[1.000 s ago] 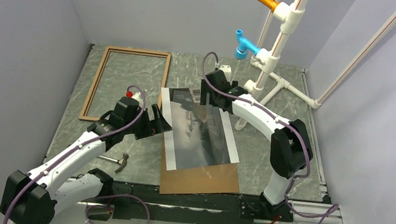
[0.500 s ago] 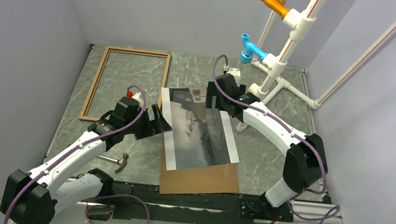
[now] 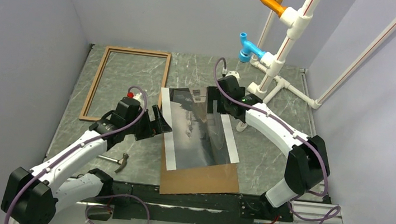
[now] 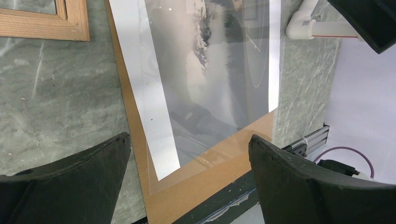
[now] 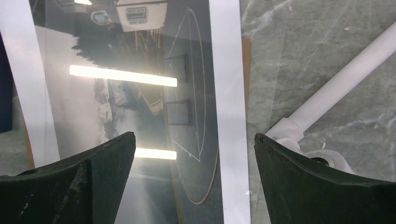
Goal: Put the photo into the frame
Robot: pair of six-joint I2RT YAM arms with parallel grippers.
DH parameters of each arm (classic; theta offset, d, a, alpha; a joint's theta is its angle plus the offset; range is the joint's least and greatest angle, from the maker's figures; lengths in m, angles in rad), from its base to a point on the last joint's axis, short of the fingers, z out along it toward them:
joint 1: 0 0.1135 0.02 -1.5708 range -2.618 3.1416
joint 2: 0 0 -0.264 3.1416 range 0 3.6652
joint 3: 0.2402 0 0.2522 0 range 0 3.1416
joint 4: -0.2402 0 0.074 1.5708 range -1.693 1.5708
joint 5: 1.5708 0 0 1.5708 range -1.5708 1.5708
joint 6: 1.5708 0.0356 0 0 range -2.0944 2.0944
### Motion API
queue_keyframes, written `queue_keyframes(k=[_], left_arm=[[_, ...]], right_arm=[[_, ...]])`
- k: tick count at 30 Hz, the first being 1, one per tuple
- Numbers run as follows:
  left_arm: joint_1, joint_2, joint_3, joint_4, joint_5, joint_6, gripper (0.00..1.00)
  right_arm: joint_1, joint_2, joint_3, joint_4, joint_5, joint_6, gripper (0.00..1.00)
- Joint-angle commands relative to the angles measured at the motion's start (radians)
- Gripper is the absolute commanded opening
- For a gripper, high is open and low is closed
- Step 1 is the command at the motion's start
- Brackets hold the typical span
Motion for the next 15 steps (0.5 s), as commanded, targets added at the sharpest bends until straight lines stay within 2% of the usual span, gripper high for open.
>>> queue_keyframes(k=[1, 8, 15], left_arm=[[-0.003, 0.016, 0.0, 0.006, -0.008, 0.018, 0.99], [-0.005, 0.022, -0.001, -0.056, -0.091, 0.017, 0.99], [-0.011, 0.064, -0.001, -0.121, -0.202, 0.03, 0.99]], right_arm=[[-0.017, -0.032, 0.029, -0.02, -0.11, -0.051, 1.0], [-0.01, -0.003, 0.039, -0.03, -0.297, -0.065, 1.0], [0.01, 0.023, 0.013, -0.006, -0.418, -0.037, 1.0]])
